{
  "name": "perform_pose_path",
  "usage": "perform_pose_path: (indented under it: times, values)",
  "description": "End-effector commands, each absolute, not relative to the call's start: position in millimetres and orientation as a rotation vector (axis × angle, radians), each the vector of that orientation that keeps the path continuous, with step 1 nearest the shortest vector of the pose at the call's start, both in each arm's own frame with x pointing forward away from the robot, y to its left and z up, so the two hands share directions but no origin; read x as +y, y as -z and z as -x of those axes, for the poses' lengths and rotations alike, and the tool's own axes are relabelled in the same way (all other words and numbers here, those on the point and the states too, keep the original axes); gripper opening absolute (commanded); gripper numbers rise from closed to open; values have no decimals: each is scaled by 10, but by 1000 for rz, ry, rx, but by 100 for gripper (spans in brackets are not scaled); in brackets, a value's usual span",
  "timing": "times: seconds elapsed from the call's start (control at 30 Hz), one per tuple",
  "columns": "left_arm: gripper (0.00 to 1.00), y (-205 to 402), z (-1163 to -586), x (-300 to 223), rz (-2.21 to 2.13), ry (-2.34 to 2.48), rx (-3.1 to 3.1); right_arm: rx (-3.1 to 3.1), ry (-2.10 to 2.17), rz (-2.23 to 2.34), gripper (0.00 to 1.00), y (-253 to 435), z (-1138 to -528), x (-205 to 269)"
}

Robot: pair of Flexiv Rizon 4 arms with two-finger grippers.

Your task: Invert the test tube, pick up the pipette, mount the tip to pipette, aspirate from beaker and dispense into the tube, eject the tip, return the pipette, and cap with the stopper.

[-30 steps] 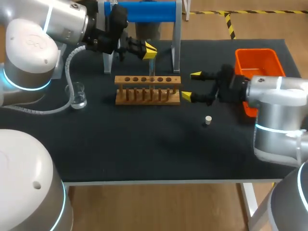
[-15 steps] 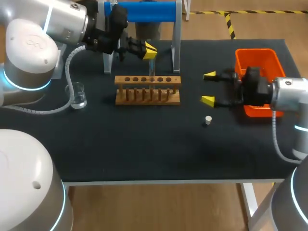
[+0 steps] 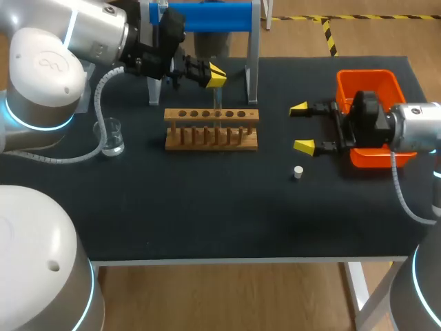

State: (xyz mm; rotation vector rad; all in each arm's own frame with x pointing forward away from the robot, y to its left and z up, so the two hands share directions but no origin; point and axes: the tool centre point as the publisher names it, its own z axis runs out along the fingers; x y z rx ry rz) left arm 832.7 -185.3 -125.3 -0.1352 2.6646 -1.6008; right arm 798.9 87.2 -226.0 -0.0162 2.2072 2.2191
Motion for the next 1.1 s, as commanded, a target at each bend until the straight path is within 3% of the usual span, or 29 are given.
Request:
perform_pose_path:
  times: [0.03,1.1]
  values:
    - [0,1200,-8245,-1946,140,1570,2669,2215,-2223,29,100,2253,-7991,971]
    - [0,1223,-8001,-2080,167,1576,2673,2239,-2241,25,100,1786,-7852,1624]
